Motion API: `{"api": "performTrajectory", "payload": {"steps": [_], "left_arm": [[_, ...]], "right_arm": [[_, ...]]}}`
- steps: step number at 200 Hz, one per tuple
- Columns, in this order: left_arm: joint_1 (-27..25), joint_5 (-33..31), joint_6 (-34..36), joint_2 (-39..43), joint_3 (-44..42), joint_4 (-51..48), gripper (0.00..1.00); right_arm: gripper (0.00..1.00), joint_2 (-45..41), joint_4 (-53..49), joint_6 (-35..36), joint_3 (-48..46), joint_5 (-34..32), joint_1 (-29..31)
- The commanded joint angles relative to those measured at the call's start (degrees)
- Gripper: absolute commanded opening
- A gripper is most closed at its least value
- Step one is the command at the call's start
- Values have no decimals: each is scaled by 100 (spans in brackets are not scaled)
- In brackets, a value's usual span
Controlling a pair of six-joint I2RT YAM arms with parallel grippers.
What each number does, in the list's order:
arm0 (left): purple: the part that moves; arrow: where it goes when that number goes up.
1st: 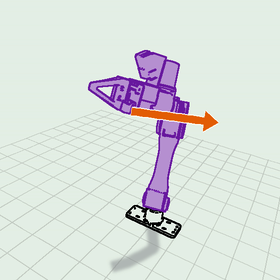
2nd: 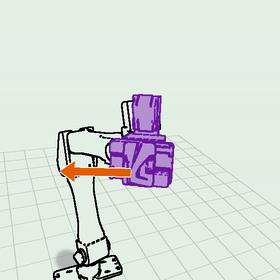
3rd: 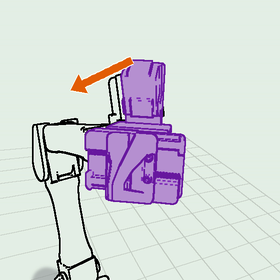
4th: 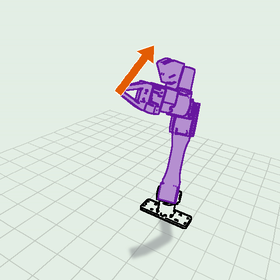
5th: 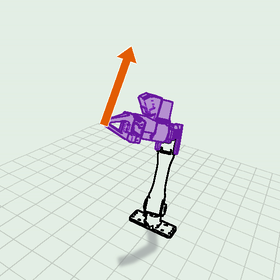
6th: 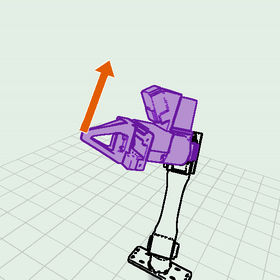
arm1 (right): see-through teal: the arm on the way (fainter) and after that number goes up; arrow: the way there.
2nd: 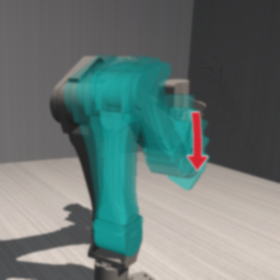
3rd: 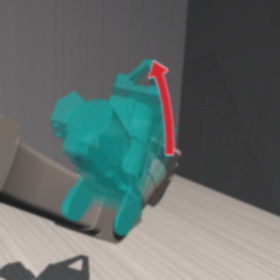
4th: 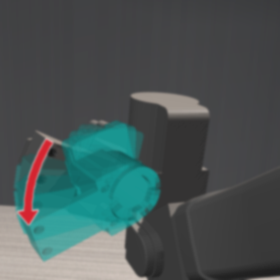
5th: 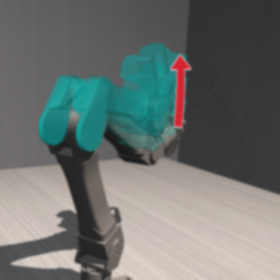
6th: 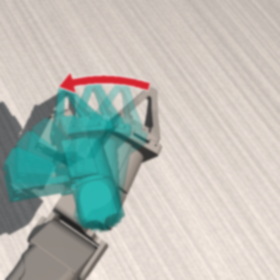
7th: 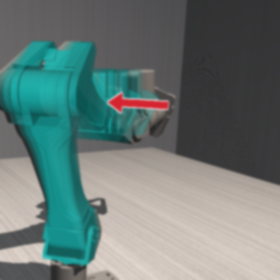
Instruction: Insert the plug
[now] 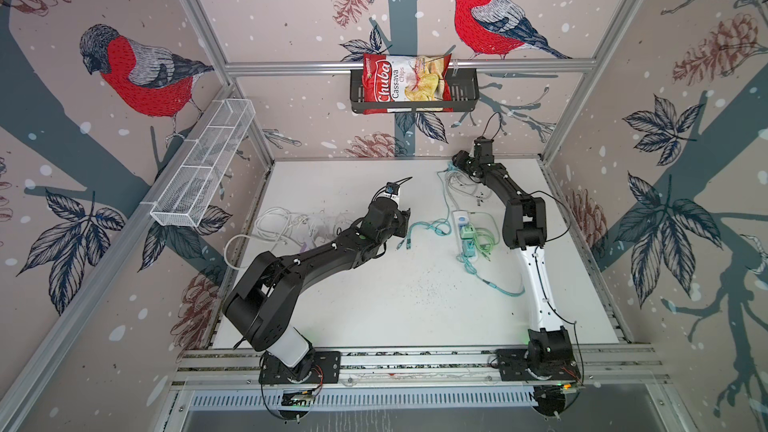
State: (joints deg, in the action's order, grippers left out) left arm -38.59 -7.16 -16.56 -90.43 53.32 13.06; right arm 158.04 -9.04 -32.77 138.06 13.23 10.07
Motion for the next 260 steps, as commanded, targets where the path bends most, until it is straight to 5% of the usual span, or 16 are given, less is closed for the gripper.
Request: {"api": "performTrajectory", "payload": {"steps": [1, 90, 136, 260], "left_arm": [[14, -3, -69, 19, -25, 150, 50], [15, -222, -26, -527, -87, 953, 50], [44, -423, -83, -1315, 442, 1403, 51], [553, 919, -666, -3752, 2797, 1722, 54]], "right_arm": [[53, 118, -380, 278, 43, 613, 63], [50, 136, -1529, 1963, 146, 1112, 447], [46, -310, -1772, 2649, -688, 1205, 540], [53, -1951, -454, 2190, -2436, 1744, 183]]}}
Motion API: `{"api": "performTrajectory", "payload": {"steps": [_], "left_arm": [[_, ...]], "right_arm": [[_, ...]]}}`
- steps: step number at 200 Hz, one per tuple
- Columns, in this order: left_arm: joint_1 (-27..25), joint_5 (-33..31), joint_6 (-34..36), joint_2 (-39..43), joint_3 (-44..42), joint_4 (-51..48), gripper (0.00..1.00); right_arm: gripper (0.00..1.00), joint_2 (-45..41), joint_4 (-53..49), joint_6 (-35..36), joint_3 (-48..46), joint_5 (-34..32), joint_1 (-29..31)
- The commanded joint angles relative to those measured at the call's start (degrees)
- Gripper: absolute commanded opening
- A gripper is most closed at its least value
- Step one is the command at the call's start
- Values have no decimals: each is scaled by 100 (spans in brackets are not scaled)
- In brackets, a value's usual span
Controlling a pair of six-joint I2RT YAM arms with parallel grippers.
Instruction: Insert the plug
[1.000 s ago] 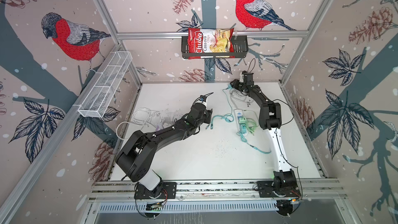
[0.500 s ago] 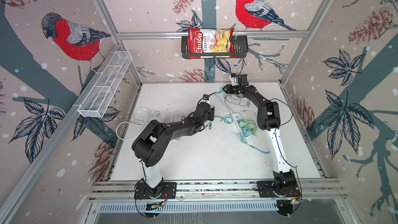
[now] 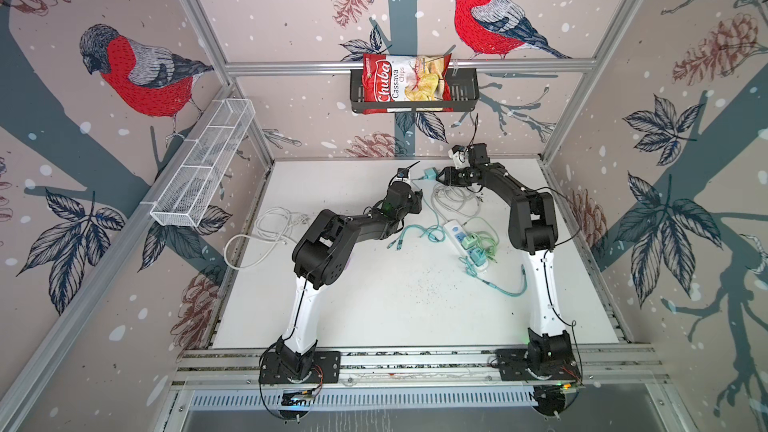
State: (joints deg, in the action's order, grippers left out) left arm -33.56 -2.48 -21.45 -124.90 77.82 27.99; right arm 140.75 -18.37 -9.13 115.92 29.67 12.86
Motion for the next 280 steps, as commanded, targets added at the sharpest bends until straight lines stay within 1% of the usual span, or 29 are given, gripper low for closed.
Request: {"api": "performTrajectory", "payload": {"steps": [1, 31, 43, 51, 63, 83, 102, 133, 152, 165, 192, 221, 233, 237, 246, 251, 267, 280], "left_arm": [[51, 455, -184, -319, 369, 218, 54], [75, 441, -208, -922, 1182, -269, 54], [120, 742, -215, -1121, 1467, -393, 48], [138, 766, -274, -1202, 1597, -433, 43], [138, 627, -335, -1271, 1745, -666, 37], [151, 488, -364, -1256, 1785, -921, 33], [155, 491, -430, -1256, 1838, -1109, 30], [155, 578, -509, -1383, 2101, -1400, 19], [150, 499, -531, -1397, 2158, -1540, 13], [150, 456, -527, -1379, 2157, -1590, 10], [157, 405, -546, -1418, 2201, -1691, 0], [154, 463, -558, -1420, 2252, -1761, 0], [157, 627, -562, -1316, 2111, -1597, 0], [164, 668, -597, -1255, 2029, -1513, 6], [157, 696, -679, -1106, 1794, -1290, 23], [157, 703, -717, -1020, 1667, -1179, 29], [161, 776, -843, -787, 1333, -927, 41], [157, 914, -950, -658, 1127, -725, 44]], "right_arm": [[53, -222, 477, -176, -216, 100, -103], [49, -363, 370, -132, -273, 87, -184], [48, -504, 365, -99, -458, 33, -183], [48, -628, 361, -98, -612, -33, -179], [48, -831, 352, -131, -935, -188, -157], [47, -1249, 292, -337, -1532, -701, -92], [47, -1721, 411, -573, -2281, -1007, 16], [46, -2292, 519, -605, -3171, -1355, 293], [46, -2384, 445, -658, -3330, -1413, 361], [46, -2368, 374, -692, -3313, -1395, 383], [44, -2244, 314, -624, -3184, -1342, 449], [43, -1981, 231, -562, -2921, -1341, 546], [43, -1914, 182, -532, -2827, -1323, 583], [43, -1912, 185, -529, -2814, -1331, 591], [43, -1906, 206, -533, -2812, -1325, 594], [43, -1898, 211, -532, -2812, -1315, 586], [43, -1880, 219, -528, -2808, -1325, 562], [43, -1861, 233, -543, -2812, -1306, 525]]}}
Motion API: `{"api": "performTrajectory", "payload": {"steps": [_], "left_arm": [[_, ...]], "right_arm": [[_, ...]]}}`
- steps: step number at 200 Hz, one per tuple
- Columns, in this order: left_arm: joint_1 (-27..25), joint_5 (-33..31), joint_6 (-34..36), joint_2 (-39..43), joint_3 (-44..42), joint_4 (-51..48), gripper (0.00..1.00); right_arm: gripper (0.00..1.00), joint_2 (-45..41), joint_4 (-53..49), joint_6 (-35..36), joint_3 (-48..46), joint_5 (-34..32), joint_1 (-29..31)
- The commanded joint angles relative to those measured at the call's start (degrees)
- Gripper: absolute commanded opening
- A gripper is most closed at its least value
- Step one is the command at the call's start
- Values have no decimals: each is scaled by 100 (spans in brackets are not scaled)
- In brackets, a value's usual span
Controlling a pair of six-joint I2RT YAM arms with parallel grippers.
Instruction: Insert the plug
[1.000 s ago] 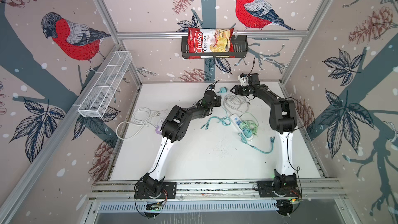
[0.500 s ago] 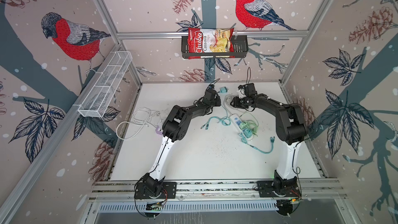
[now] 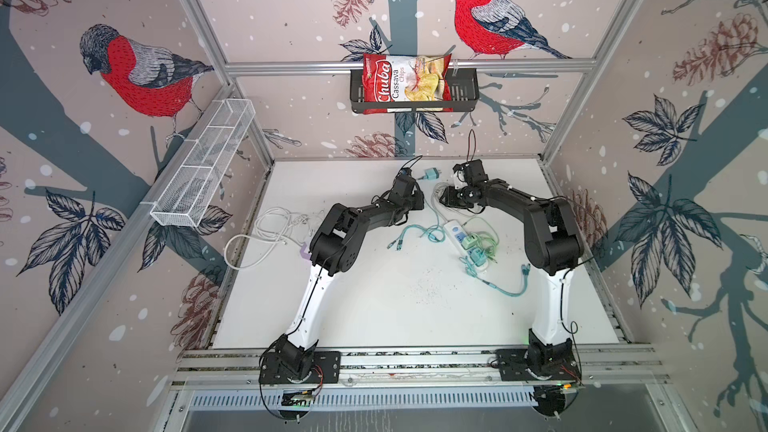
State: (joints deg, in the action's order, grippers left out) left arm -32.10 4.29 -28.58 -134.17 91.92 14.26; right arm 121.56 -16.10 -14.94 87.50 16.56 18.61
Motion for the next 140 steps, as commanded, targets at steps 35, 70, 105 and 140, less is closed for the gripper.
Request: {"api": "performTrajectory", "payload": {"steps": [35, 70, 105, 140], "left_arm": [[8, 244, -335, 79, -53, 625, 46], [42, -157, -494, -477, 942, -198, 43], [61, -202, -564, -790, 1392, -363, 41], [78, -140, -585, -1065, 1739, -663, 30]], "right_arm": [[43, 138, 15, 28, 65, 14, -103], [43, 145, -7, 84, 56, -36, -103], [43, 111, 53, 97, -28, -60, -129], [43, 199, 63, 94, 18, -106, -139]]}}
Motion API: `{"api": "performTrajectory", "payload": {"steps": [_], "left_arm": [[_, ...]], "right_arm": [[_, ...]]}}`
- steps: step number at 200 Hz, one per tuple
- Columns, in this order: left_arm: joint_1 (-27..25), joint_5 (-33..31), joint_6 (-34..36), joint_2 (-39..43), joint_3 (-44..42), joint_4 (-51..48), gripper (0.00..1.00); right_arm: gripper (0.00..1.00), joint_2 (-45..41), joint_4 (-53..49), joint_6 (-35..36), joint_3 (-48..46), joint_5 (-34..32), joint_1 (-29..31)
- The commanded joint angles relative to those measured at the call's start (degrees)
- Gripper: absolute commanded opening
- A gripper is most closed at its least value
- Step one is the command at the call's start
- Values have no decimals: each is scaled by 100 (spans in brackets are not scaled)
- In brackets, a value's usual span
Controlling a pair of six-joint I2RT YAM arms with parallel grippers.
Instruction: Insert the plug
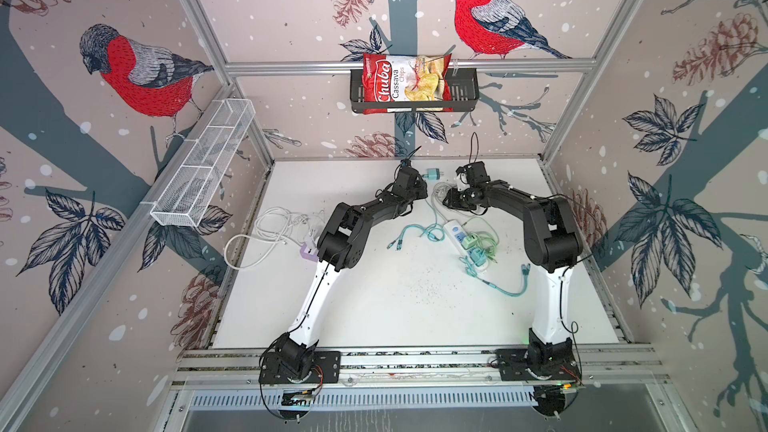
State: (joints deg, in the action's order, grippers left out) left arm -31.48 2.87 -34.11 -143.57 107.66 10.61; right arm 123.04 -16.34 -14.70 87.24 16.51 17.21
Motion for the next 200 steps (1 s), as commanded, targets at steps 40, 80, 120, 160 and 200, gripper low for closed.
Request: {"api": "performTrajectory", "payload": {"steps": [40, 80, 120, 160, 200], "left_arm": [[74, 29, -29, -155, 145, -512, 12], [133, 115, 26, 63, -201, -491, 0], [126, 183, 126, 1080, -1722, -138, 0], [96, 302, 55, 2421, -3731, 245, 0], [-222, 127, -42, 3668, -5146, 196, 0]], "right_arm": [[42, 189, 8, 67, 221, -231, -25], [42, 327, -33, -23, 385, -342, -154], [42, 574, -229, -95, 787, -398, -363], [42, 1016, -379, -118, 1365, -368, -521], [44, 1341, -645, -272, 2074, -548, -671]]}}
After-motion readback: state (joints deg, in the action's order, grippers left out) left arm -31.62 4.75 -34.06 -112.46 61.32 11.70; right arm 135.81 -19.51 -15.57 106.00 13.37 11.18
